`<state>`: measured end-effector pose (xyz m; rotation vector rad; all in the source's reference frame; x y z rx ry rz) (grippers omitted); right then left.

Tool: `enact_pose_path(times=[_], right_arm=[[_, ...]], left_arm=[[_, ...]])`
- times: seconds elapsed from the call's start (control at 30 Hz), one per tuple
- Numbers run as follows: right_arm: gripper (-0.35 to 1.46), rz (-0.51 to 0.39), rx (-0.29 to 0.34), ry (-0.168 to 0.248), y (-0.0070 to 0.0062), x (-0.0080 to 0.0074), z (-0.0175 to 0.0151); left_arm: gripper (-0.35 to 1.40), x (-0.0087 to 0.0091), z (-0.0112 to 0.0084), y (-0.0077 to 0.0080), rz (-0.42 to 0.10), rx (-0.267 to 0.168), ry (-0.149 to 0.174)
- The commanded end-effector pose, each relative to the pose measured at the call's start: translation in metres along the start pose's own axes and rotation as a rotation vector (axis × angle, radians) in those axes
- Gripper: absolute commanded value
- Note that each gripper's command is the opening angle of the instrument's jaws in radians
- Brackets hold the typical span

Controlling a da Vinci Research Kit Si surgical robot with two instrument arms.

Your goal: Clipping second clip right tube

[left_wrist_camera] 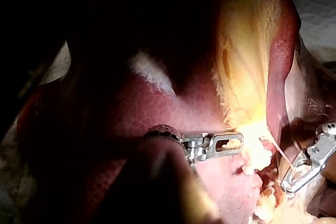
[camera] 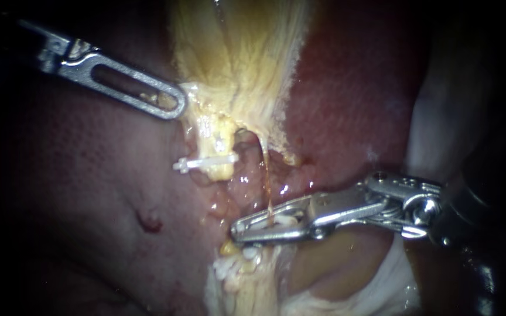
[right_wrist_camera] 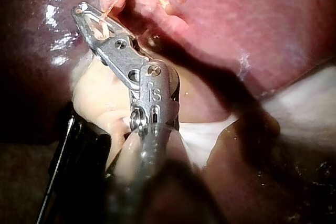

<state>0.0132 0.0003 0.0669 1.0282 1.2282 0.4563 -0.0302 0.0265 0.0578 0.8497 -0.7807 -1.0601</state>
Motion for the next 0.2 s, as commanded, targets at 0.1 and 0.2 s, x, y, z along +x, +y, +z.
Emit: enact_pose_path(times=[0.1,0.2], right_arm=[[-0.35,0.000,-0.001,0.000,0.0000,-0.0001,0.0000],[-0.35,-0.001,-0.001,0.000,0.0001,-0.0001,0.0000]], left_arm=[[-0.35,0.0000,0.0000,0.0000,0.000,0.000,0.000],[-0.35,0.0000,0.0000,0.0000,0.000,0.000,0.000]])
